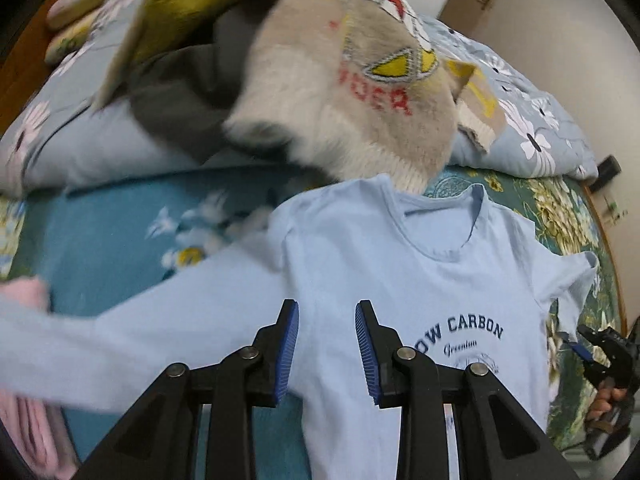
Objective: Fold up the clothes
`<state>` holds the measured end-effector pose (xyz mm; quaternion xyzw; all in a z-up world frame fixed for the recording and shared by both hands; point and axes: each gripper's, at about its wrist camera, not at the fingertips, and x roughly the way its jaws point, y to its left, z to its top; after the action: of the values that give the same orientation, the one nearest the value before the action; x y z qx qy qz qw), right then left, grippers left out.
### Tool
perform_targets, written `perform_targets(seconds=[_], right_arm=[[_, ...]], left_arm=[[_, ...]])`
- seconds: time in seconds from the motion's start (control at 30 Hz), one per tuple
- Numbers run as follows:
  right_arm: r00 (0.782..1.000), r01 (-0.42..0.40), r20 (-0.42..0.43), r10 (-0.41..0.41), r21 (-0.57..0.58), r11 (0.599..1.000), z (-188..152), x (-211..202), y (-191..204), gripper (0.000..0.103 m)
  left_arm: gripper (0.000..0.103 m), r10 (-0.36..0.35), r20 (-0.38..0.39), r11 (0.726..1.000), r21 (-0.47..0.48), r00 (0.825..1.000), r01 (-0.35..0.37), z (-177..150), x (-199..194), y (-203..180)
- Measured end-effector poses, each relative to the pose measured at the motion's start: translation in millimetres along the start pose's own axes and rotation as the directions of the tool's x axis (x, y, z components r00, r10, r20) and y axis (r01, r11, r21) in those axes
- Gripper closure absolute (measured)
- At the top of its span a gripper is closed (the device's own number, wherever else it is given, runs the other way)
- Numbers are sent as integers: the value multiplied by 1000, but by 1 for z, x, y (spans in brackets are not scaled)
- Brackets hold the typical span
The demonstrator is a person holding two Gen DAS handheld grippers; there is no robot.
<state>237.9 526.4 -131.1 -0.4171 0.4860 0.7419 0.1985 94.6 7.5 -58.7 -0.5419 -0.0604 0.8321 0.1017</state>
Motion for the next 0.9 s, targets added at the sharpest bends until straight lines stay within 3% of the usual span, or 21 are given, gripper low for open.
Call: perform_targets(seconds=[0.03, 0.07, 0.2, 0.33, 0.43, 0.57, 0.7, 0.9], right_arm=[[1000, -15, 12, 15, 10, 1000, -2, 0, 3, 75], [999, -32, 21, 31, 14, 999, -3, 0, 7, 99], [996, 6, 95, 0, -57, 998, 17, -18, 26, 100], [965, 115, 253, -71, -167, 979, 86, -74, 37, 100], [948, 236, 275, -160, -270, 934, 145, -102, 54, 100], [930, 335, 270, -249, -343, 878, 169, -119, 75, 100], [941, 328, 233, -246, -441, 835, 156, -128, 113, 100], [971, 226, 108, -215, -715, 661, 74, -140, 202, 100]], left_arm=[[70, 6, 2, 1000, -12, 1000, -6, -2, -3, 3], [70, 12, 4, 1000, -23, 1000, -12, -3, -6, 6], [70, 36, 12, 997, -69, 999, -35, -10, -17, 18], [70, 59, 18, 993, -108, 998, -57, -15, -26, 30], [70, 74, 16, 991, -114, 997, -72, -15, -27, 35], [70, 70, 15, 990, -126, 997, -68, -15, -27, 38], [70, 47, 28, 989, -142, 999, -42, -15, -32, 42], [62, 20, 71, 984, -177, 997, -7, -19, -49, 59]])
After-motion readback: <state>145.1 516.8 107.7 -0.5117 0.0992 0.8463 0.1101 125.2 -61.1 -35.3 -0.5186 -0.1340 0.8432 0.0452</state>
